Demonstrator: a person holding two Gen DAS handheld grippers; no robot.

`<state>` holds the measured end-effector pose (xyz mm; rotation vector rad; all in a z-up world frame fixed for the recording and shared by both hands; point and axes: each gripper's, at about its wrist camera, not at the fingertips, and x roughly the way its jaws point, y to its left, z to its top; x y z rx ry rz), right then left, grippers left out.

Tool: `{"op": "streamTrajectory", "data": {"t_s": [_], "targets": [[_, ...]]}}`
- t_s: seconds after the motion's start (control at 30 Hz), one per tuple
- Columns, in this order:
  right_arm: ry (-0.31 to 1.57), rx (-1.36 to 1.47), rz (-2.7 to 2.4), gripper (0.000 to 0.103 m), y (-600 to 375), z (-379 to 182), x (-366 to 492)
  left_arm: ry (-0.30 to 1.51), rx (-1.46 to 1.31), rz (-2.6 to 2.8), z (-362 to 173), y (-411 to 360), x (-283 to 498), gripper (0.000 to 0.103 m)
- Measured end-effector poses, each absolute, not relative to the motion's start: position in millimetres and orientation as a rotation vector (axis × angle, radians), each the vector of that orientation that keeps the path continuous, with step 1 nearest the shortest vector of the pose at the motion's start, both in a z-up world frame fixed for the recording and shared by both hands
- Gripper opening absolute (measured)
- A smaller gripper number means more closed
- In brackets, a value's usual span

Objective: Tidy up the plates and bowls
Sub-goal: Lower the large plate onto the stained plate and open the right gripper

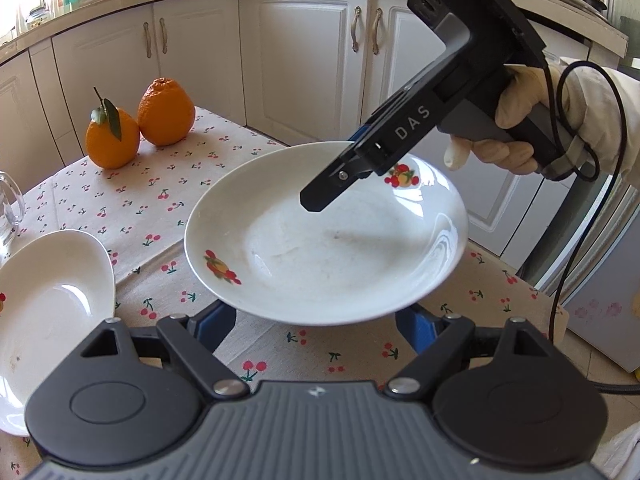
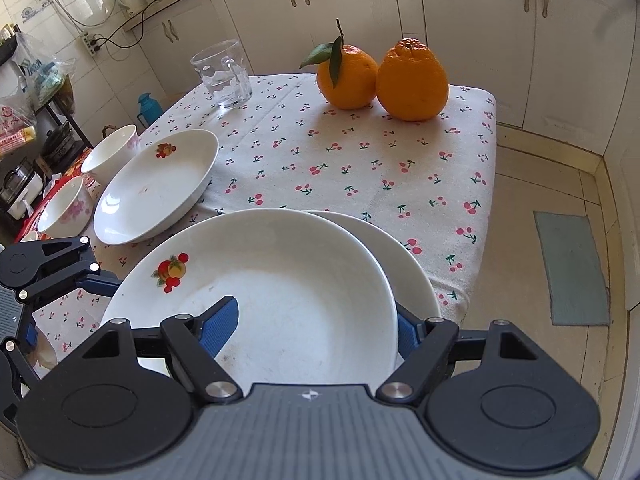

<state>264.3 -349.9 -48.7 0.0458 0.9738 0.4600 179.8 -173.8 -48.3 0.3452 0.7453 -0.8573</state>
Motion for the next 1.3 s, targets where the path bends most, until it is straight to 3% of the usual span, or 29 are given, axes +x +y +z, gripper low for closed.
{"op": "streamTrajectory", "data": {"t_s": [1.3], "targets": [[0.978, 0.048, 0.301, 0.087, -349, -34, 201, 0.722, 0.331, -0.867, -55, -173, 182, 0.087]]}}
